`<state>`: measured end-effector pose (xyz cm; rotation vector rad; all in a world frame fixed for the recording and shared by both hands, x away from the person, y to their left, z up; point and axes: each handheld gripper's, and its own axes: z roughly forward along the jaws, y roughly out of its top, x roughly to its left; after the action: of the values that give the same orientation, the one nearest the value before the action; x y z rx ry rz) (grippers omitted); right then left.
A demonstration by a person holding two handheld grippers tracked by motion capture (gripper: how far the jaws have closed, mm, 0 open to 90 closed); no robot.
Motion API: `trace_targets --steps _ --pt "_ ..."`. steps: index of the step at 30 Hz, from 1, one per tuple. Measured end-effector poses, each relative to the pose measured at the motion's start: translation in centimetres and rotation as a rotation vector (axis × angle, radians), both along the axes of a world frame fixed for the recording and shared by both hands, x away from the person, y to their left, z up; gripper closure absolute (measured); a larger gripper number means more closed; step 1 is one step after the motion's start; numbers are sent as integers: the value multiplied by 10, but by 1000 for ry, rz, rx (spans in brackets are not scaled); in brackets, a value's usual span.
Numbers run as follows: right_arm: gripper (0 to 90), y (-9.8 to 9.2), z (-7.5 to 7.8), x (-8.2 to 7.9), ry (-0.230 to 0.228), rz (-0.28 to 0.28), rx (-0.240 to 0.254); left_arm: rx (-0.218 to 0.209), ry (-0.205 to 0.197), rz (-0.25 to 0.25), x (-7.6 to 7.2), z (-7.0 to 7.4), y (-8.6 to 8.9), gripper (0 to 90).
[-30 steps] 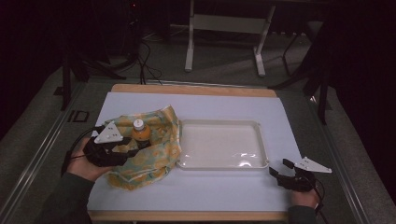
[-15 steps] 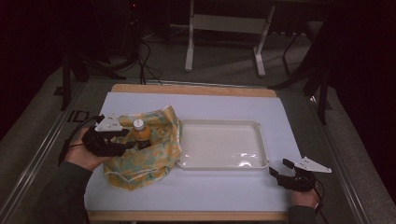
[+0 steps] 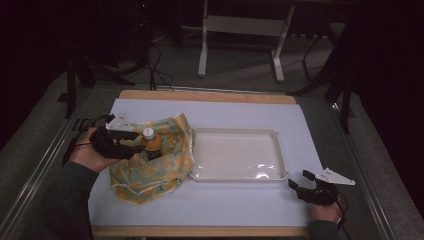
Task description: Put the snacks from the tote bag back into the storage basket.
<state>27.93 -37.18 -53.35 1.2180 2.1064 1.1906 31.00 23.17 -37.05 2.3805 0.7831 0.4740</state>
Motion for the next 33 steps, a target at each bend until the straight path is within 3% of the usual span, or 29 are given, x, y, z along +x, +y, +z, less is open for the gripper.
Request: trace_targets --steps 14,33 --pt "246 0 0 0 1 0 2 45 22 2 20 9 -4 490" --pt "246 0 0 0 2 0 2 57 26 -19 35 18 -7 478"
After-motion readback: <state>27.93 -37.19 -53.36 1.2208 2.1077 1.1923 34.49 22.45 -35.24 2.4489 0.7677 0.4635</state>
